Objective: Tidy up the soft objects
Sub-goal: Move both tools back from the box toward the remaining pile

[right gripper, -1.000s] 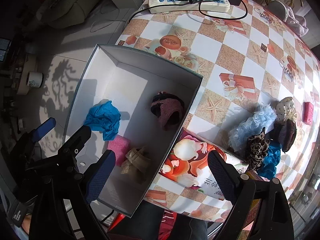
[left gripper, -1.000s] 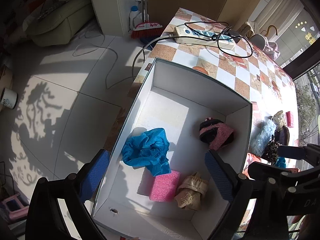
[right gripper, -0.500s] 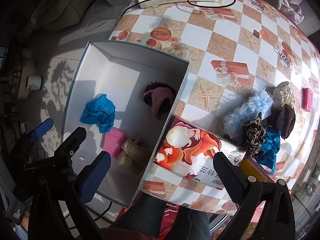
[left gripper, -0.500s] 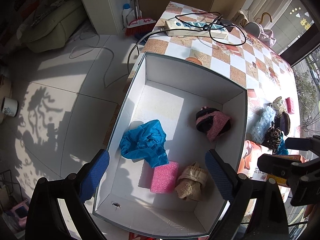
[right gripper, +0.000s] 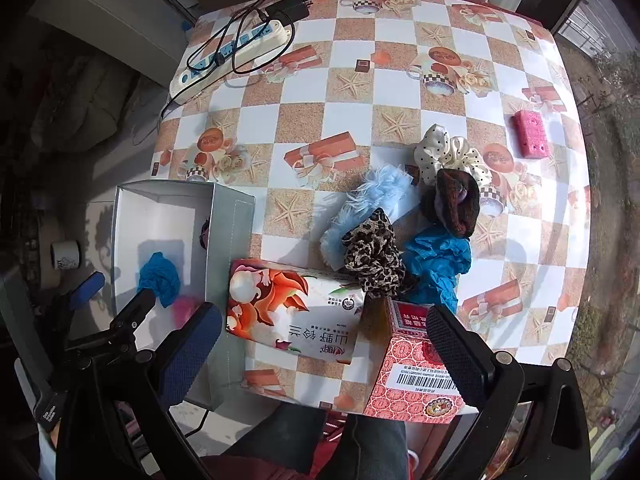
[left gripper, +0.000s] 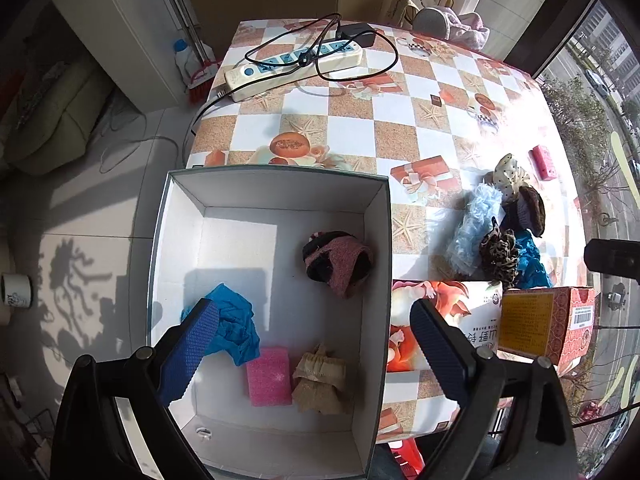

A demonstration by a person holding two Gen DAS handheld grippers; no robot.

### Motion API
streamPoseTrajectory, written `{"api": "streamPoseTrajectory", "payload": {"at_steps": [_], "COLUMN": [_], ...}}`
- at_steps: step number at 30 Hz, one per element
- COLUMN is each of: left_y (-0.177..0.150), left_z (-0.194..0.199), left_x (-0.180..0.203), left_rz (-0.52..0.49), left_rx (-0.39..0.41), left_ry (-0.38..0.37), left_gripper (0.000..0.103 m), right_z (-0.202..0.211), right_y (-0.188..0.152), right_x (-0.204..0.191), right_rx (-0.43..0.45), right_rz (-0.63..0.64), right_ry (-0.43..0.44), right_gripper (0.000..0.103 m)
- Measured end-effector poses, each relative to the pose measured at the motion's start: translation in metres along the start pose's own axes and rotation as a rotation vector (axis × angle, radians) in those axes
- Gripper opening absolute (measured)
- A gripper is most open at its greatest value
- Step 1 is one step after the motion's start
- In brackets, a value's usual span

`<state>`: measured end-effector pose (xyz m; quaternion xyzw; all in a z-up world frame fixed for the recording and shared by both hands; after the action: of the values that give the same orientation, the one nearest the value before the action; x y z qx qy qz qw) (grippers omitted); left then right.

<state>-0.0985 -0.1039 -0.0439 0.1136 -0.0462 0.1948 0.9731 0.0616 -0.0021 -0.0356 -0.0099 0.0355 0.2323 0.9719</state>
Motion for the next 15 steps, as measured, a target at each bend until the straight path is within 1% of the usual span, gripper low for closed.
{"api": "streamPoseTrajectory", "payload": {"at_steps": [4,8,11,15], "left_y": [0.012,0.020,0.029,0.048], "left_z": [-0.012,-0.030,-0.046,-0.075], "left_x": [0.044,0.085,0.108,0.128], "left_rz": [-0.092,-0.162,-0.204,-0.238], "left_rx": [-0.039,-0.093,-0.123,-0.174], "left_ry": [-0.031,-0.064,-0.060,-0.052], "left_gripper": [0.098,0.098,0.098,0.098], "right_z": [0.001,-0.015,-0.031,-0.056], "right_y": [0.003,-0.004,-0.011,-0.019], "right_x": [0.059,0.111,0.137,0.154], "right_rx": [-0.002,-0.040,-0.074,-0.123], "right_rz": [-0.123,-0.234,-0.278,-0.302], "right_ry": [-0.006,-0.016,-0.021,-0.009], "right_gripper": [0.103,0.103,0.103,0.103]}}
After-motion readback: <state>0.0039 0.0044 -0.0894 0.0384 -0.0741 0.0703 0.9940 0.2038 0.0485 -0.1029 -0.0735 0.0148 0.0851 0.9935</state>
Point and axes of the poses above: each gripper's, at about its wrist camera, not at the fingertips, and z roughly against the way its jaws point, x to its right, y to its top, the point moved 10 cm from there along -z, roughly the way its jaws point, and after that the axes turned 8 degrees about -y, right-handed, at the moved point
